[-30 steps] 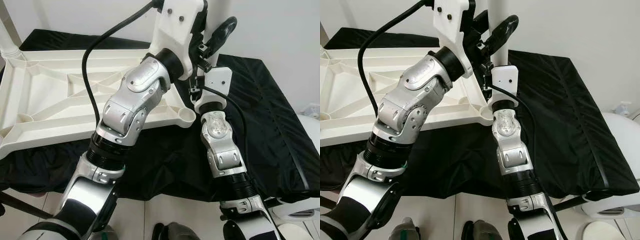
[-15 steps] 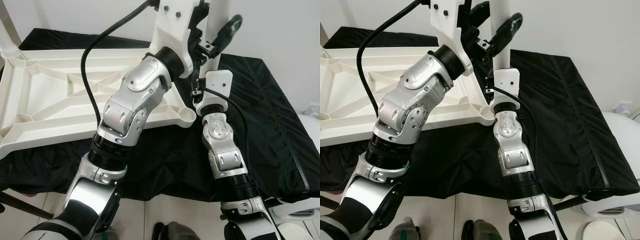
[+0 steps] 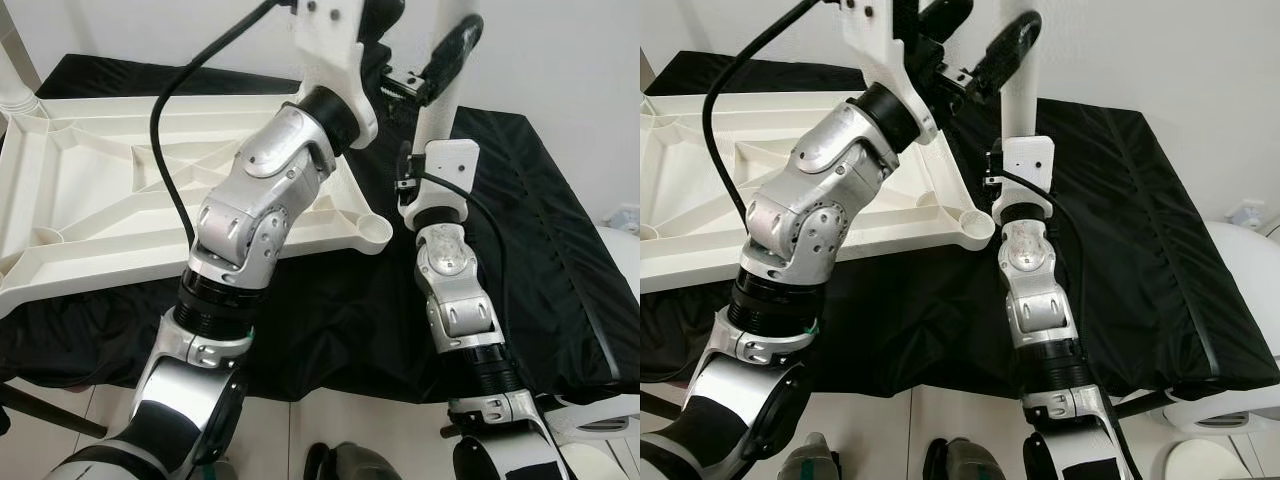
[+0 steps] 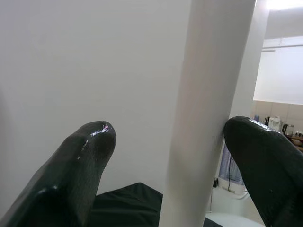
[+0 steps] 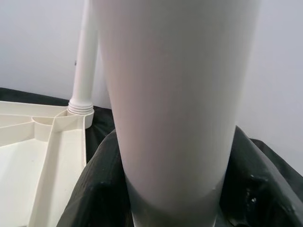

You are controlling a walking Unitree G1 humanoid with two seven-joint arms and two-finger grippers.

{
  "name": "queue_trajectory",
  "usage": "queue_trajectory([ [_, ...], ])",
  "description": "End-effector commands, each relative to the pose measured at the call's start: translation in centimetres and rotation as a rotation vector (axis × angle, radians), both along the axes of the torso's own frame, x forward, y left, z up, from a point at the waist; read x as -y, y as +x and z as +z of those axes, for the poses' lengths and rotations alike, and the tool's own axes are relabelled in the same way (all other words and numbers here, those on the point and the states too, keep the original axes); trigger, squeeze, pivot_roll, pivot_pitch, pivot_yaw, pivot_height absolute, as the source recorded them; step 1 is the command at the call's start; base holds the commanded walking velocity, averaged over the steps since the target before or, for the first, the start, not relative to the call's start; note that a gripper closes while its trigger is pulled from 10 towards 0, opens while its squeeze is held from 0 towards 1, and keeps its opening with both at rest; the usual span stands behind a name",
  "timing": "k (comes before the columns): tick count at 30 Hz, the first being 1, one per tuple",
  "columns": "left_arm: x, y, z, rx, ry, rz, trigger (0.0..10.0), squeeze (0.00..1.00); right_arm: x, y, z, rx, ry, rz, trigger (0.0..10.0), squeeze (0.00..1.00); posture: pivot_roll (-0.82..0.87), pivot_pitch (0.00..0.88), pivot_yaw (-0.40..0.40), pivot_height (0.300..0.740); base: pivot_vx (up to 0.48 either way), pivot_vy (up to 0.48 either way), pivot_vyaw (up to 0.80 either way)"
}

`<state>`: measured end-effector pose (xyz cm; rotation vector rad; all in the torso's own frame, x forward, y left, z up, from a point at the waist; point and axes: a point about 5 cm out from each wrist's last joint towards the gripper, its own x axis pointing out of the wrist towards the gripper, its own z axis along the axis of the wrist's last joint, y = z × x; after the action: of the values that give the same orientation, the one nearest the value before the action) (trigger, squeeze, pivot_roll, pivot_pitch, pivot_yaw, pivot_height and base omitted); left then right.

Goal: Building children table

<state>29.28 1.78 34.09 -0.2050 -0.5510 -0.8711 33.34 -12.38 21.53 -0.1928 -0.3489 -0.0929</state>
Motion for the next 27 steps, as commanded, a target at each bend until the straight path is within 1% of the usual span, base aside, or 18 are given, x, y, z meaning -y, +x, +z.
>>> queue_trajectory([
  [1, 0.4, -0.5, 0.1, 0.012, 0.011, -0.029, 10.0, 0.0, 0.6, 0.2, 0.3, 0.0, 0.019, -0.024, 10.0, 0.0, 0.08, 0.064, -0.116, 0.74, 0.0, 0.0, 0.0],
  [3, 0.4, -0.6, -0.8, -0.005, 0.044, -0.037, 10.0, 0.0, 0.8, 0.4, 0.4, -0.004, 0.035, -0.032, 10.0, 0.0, 0.08, 0.06, -0.115, 0.74, 0.0, 0.0, 0.0],
  [5, 0.3, -0.6, -1.1, -0.013, 0.056, -0.04, 10.0, 0.0, 0.9, 0.5, 0.4, -0.006, 0.042, -0.033, 10.0, 0.0, 0.08, 0.06, -0.115, 0.74, 0.0, 0.0, 0.0],
  [9, -0.4, -0.3, -2.5, -0.043, 0.085, 0.007, 10.0, 0.0, 0.8, 0.7, 0.7, -0.003, 0.062, -0.009, 10.0, 0.0, 0.07, 0.047, -0.113, 0.74, 0.0, 0.0, 0.0],
  [11, -0.6, -0.2, -2.8, -0.051, 0.09, 0.02, 10.0, 0.0, 0.8, 0.8, 0.7, -0.004, 0.068, -0.001, 10.0, 0.0, 0.07, 0.047, -0.113, 0.74, 0.0, 0.0, 0.0],
  [12, -0.9, 0.0, -3.4, -0.067, 0.106, 0.041, 10.0, 0.0, 0.7, 0.8, 0.8, -0.009, 0.079, 0.015, 10.0, 0.0, 0.07, 0.047, -0.113, 0.74, 0.0, 0.0, 0.0],
  [13, -0.9, 0.0, -3.4, -0.067, 0.106, 0.041, 10.0, 0.0, 0.7, 0.8, 0.8, -0.009, 0.079, 0.015, 10.0, 0.0, 0.07, 0.047, -0.113, 0.74, 0.0, 0.0, 0.0],
  [15, -1.3, 0.2, -4.4, -0.089, 0.131, 0.075, 10.0, 0.0, 0.5, 1.0, 0.7, -0.023, 0.104, 0.053, 10.0, 0.0, 0.08, 0.042, -0.116, 0.74, 0.0, 0.0, 0.0],
  [18, -1.5, 0.4, -4.9, -0.101, 0.145, 0.094, 10.0, 0.0, 0.4, 1.0, 0.6, -0.031, 0.107, 0.079, 10.0, 0.0, 0.08, 0.041, -0.117, 0.74, 0.0, 0.0, 0.0],
  [20, -1.9, 0.7, -6.1, -0.136, 0.163, 0.143, 10.0, 0.0, 0.0, 1.1, 0.3, -0.059, 0.116, 0.134, 10.0, 0.0, 0.08, 0.037, -0.119, 0.74, 0.0, 0.0, 0.0],
  [21, -1.9, 0.7, -6.1, -0.136, 0.163, 0.143, 10.0, 0.0, 0.0, 1.1, 0.3, -0.059, 0.116, 0.134, 10.0, 0.0, 0.08, 0.037, -0.119, 0.74, 0.0, 0.0, 0.0],
  [22, -2.2, 0.9, -7.1, -0.174, 0.181, 0.177, 10.0, 0.0, -0.3, 1.1, -0.1, -0.087, 0.129, 0.187, 10.0, 0.0, 0.08, 0.035, -0.119, 0.74, 0.0, 0.0, 0.0],
  [25, -2.3, 1.0, -7.4, -0.183, 0.189, 0.185, 10.0, 0.0, -0.3, 1.1, -0.2, -0.094, 0.133, 0.202, 10.0, 0.0, 0.08, 0.035, -0.119, 0.74, 0.0, 0.0, 0.0],
  [26, -2.4, 1.0, -8.0, -0.199, 0.201, 0.191, 10.0, 0.0, -0.4, 1.1, -0.3, -0.104, 0.134, 0.222, 10.0, 0.0, 0.08, 0.031, -0.119, 0.74, 0.0, 0.0, 0.0],
  [27, -2.4, 1.0, -8.0, -0.199, 0.201, 0.191, 10.0, 0.0, -0.4, 1.1, -0.3, -0.104, 0.134, 0.222, 10.0, 0.0, 0.08, 0.031, -0.119, 0.74, 0.0, 0.0, 0.0],
])
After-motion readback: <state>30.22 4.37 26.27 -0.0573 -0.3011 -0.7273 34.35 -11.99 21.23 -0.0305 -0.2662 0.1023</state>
